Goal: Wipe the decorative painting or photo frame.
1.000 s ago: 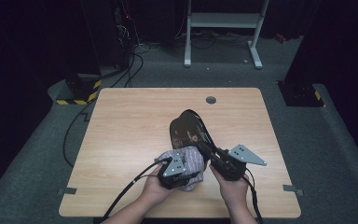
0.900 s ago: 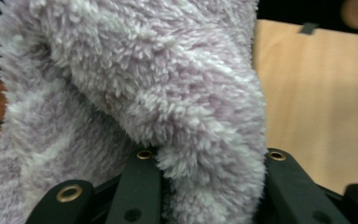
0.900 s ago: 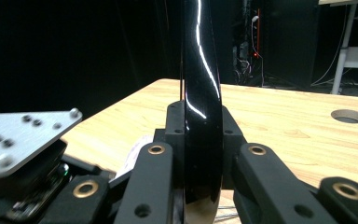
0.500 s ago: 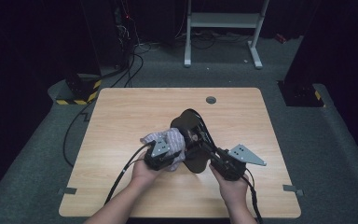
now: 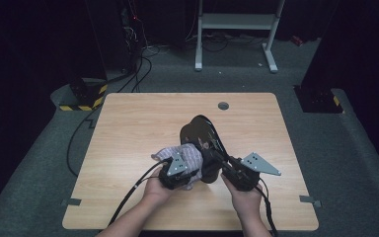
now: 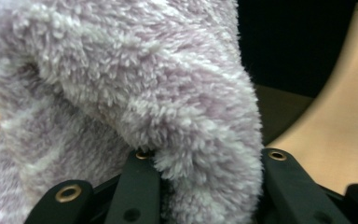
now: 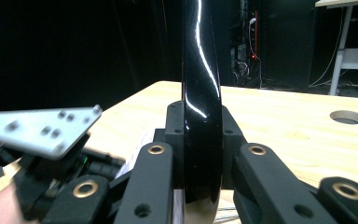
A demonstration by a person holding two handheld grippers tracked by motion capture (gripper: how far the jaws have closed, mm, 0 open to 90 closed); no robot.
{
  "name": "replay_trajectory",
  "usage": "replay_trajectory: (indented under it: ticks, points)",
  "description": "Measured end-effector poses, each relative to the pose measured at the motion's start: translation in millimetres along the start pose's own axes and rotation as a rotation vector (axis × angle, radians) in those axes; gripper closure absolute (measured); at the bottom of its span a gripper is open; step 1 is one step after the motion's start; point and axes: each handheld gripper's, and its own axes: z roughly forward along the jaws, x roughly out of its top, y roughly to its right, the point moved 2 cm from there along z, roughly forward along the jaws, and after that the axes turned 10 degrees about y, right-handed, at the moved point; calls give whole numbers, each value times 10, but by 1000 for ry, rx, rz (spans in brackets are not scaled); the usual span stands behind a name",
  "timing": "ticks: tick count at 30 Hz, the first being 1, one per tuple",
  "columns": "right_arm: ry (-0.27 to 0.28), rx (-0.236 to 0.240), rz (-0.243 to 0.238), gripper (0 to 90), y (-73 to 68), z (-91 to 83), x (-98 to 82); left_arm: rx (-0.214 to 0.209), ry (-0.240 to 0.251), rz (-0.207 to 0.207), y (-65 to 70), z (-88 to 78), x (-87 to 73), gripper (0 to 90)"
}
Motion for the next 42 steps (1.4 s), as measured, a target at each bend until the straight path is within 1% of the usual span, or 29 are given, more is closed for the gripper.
replay_trajectory:
  ticks: [2,3,7,8,9,10,11,12,14,18,21,23,27,30,32,37,40,42]
  points:
    - [1,1,0,803,2,1,0,-39,5,14,156,14,11,704]
    - [1,1,1,804,4,0,-1,-51,7,20,206,19,17,704]
    - [3,5,6,803,10,1,-2,-126,25,46,466,34,64,704]
    - [3,6,6,803,10,2,-2,-138,26,61,527,36,79,704]
    - [3,7,6,802,10,2,-2,-141,29,79,583,37,96,703]
    - [4,8,8,802,12,3,-3,-156,35,90,623,35,115,703]
    - [4,10,8,803,13,3,-3,-176,44,88,653,32,137,703]
    - [3,9,5,803,11,3,-2,-184,51,91,674,29,159,703]
    - [3,8,6,803,11,3,-2,-182,58,100,686,33,183,703]
    - [2,8,11,803,18,-2,-3,-183,55,83,608,33,146,704]
    - [3,9,12,803,25,-4,-3,-186,54,51,505,28,102,706]
    - [3,10,13,803,25,-2,-3,-185,43,30,421,34,69,705]
    - [3,8,18,803,33,-1,-7,-165,28,28,282,29,33,705]
    - [3,8,28,803,49,-5,-12,-134,5,20,138,23,-8,706]
    - [4,6,24,803,47,-5,-13,-114,-12,11,36,22,-43,705]
    - [3,-1,23,803,47,0,-15,-56,-32,-5,-180,16,-99,705]
    - [1,-5,23,802,47,0,-15,-13,-40,-24,-316,11,-125,704]
    - [1,-7,21,802,49,0,-15,12,-43,-49,-410,9,-146,704]
